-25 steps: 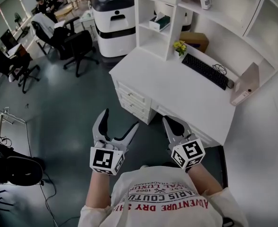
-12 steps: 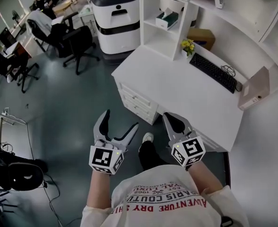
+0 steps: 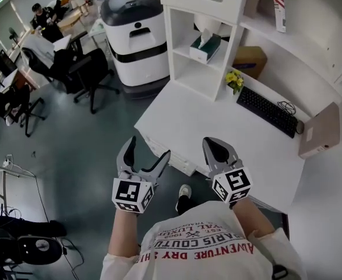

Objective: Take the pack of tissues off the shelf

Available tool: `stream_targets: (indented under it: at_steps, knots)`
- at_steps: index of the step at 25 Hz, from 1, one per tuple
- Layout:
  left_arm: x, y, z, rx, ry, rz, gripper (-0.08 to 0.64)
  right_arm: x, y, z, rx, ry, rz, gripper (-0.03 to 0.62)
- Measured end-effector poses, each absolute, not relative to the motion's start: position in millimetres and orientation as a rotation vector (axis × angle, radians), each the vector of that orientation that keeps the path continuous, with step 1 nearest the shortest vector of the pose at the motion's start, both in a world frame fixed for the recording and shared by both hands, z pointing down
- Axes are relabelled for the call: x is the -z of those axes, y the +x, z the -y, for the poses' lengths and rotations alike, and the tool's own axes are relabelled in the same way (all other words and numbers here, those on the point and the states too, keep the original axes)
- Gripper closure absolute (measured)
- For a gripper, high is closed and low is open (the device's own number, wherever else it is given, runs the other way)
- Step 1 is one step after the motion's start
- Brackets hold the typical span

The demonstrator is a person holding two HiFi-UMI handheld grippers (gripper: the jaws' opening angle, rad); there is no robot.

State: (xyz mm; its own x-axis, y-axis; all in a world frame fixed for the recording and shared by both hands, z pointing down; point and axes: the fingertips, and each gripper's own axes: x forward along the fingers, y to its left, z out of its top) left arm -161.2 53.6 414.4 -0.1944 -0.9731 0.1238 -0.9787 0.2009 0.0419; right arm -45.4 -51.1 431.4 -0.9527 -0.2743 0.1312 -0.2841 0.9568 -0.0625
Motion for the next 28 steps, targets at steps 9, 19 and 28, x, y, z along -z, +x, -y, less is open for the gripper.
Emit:
stream_targets:
  at_steps: [9,19,28]
  knots:
    - [-407,-230,67,-0.107,1.942,2.312,0.08,-418,-94,159,-0.077,0.569,2.987,0.592]
    - [-406,-240,184,-0.111,2.111,2.142,0.081,-402,-100,238,-0.012,0.821,2.954,0.592]
    - [-424,-253,289,-0.254,2.269,1.96,0.039,-404,-103,283,-0.01,1.089,2.843,0.592]
